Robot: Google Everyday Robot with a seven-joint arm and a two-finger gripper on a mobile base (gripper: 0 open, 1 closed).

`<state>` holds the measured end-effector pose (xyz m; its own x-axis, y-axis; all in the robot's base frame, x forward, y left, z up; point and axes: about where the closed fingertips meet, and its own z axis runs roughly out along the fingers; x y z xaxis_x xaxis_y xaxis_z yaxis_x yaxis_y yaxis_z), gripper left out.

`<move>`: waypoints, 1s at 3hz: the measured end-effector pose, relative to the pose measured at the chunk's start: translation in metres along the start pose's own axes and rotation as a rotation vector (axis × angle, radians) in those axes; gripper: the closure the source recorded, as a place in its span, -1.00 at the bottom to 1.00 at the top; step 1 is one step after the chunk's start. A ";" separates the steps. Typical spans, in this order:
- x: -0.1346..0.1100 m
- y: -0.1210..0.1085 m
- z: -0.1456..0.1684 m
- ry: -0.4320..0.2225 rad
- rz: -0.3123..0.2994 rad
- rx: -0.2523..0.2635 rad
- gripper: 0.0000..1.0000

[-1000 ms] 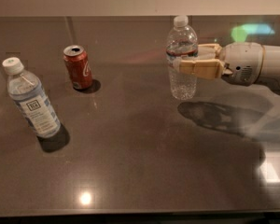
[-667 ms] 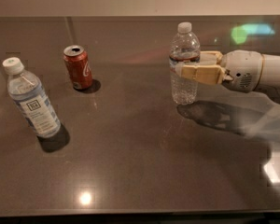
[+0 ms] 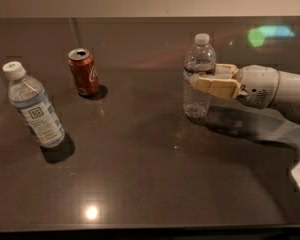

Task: Place water bottle upright

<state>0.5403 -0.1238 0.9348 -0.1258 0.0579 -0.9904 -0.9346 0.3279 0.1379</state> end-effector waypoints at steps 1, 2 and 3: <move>0.007 0.000 0.000 -0.025 -0.028 -0.013 1.00; 0.012 0.000 0.000 -0.025 -0.059 -0.024 0.63; 0.017 -0.001 0.000 -0.028 -0.074 -0.024 0.17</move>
Offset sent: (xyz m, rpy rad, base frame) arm -0.0021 -0.0038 -0.0196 -0.0046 -0.1018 0.0206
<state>0.5389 -0.1226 0.9183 -0.0467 0.0605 -0.9971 -0.9486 0.3100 0.0633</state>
